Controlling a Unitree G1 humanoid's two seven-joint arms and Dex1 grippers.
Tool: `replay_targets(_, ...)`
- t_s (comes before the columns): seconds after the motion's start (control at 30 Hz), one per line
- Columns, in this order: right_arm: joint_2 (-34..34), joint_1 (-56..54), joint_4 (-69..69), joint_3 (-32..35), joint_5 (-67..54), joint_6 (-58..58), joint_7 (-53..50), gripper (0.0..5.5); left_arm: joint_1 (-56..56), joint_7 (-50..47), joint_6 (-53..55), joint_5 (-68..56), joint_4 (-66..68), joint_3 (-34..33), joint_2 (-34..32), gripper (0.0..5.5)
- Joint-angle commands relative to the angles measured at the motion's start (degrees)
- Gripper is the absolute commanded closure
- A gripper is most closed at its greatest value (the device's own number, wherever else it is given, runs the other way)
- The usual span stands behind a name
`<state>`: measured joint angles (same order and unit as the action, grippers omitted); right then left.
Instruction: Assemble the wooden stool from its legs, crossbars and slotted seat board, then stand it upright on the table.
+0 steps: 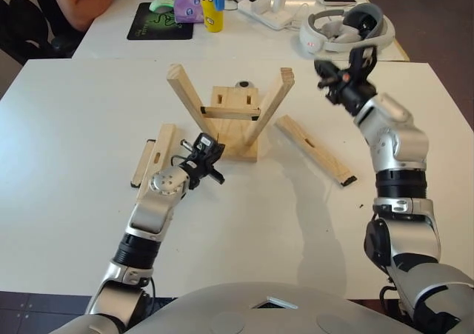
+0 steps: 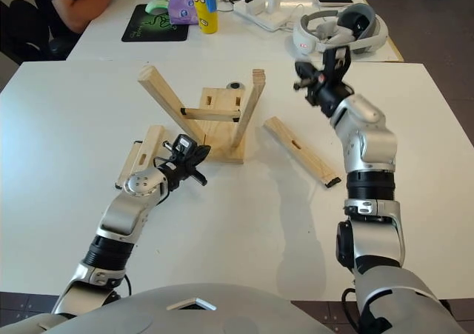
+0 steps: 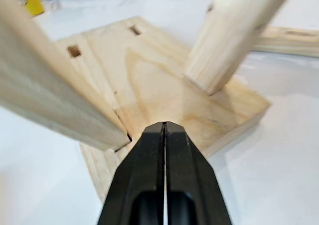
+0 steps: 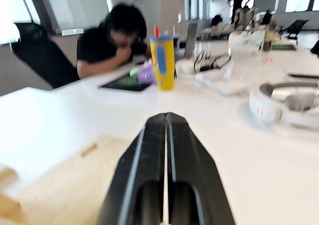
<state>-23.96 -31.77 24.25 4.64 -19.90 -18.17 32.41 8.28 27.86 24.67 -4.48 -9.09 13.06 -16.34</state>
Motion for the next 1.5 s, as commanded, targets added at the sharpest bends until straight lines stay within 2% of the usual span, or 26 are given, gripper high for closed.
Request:
replay_targets(0.03,0.5,0.1,9.3,-2.9,2.7,9.1,10.1,5.50,1.0,6.6,3.1,-3.5,-6.0,-2.7,-6.0,5.48)
replay_targets(0.2,2.8,-2.3,16.4,-5.0,5.3,15.6,15.0,5.50,0.6,14.0,3.0,1.2,-2.6,4.3,-14.3,5.48)
replay_targets(0.4,6.3,-4.8,18.0,-6.7,7.0,18.5,17.6,5.50,1.4,12.7,2.2,4.0,1.7,6.7,-13.1,5.48)
replay_targets(0.77,10.1,-5.0,15.2,-9.6,8.5,19.0,21.4,5.50,5.9,3.5,3.3,8.2,9.3,5.7,-6.2,5.48)
replay_targets(0.97,12.0,-2.6,12.7,-11.1,9.1,18.7,21.2,5.50,5.5,0.2,7.6,9.2,7.5,4.4,-4.7,5.48)
replay_targets(1.37,18.7,-4.1,17.6,-11.9,11.7,23.0,15.0,5.50,5.2,-9.4,14.0,14.6,0.0,3.1,-2.9,5.48)
replay_targets(1.43,19.5,-4.2,17.8,-12.1,12.0,23.2,13.9,5.50,5.6,-11.5,14.1,16.2,-2.7,1.1,-3.8,5.48)
replay_targets(1.5,20.3,-4.3,17.9,-12.3,12.4,23.2,12.7,5.50,8.2,-13.8,14.5,17.2,-6.7,-4.8,-6.1,5.48)
